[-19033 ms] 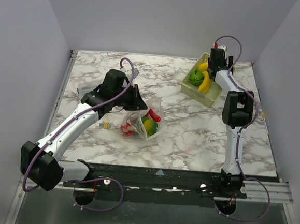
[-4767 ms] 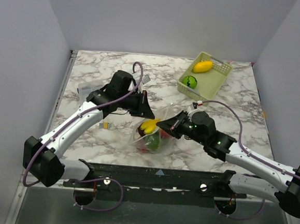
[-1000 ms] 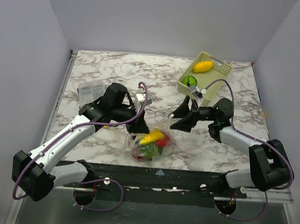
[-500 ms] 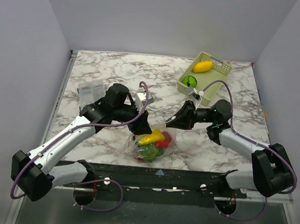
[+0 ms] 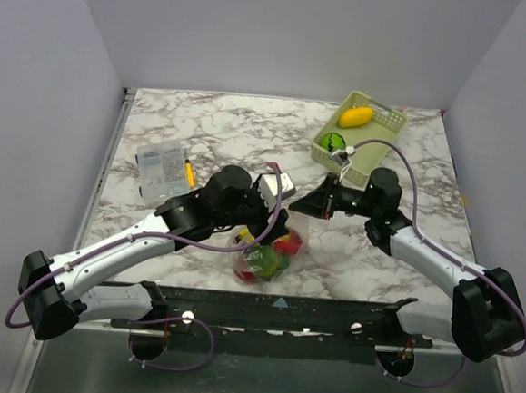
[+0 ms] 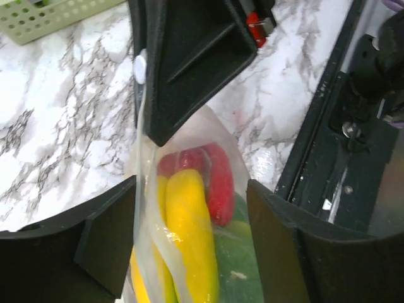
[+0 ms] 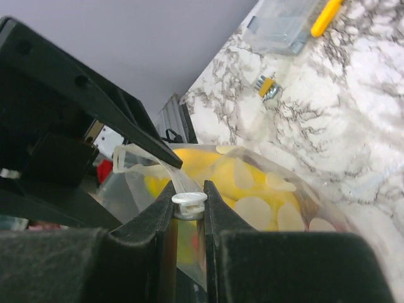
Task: Place the food in the zip-top bag and seal the zipper
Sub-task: Zip the zipper food storage bag at the center of the board.
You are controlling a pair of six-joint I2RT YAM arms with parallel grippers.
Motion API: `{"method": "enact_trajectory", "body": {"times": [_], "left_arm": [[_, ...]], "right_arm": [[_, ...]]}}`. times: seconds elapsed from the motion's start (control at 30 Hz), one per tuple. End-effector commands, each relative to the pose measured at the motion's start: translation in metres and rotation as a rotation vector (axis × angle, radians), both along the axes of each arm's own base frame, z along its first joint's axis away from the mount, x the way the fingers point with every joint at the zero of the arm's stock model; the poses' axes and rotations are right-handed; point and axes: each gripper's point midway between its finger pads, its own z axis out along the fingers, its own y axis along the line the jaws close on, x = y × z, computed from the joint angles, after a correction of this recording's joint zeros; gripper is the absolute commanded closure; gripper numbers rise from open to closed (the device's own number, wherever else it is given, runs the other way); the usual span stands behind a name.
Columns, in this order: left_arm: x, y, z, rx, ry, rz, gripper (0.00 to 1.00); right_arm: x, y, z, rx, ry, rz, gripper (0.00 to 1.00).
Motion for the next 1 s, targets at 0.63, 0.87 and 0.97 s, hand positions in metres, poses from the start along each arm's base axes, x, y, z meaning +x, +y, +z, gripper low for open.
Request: {"method": "enact_trajectory", "body": {"times": [0.63, 0.87, 0.97], "left_arm": [[-0.004, 0.018, 0.009, 0.053, 0.049, -0.207, 1.0], [-0.013, 0.022, 0.017, -0.056, 0.19, -0.324, 1.0], [-0.02, 0.02, 0.021, -0.09, 0.218, -0.367, 1.0]], "right_arm": [[-0.037, -0.01, 0.034, -0.027, -0.263, 0.142, 0.35], [-0.054, -0.009, 0.043, 0.051, -0.421, 0.278, 0.35], [-0.046, -0.008, 0.035, -0.007, -0.411, 0.263, 0.38]]}}
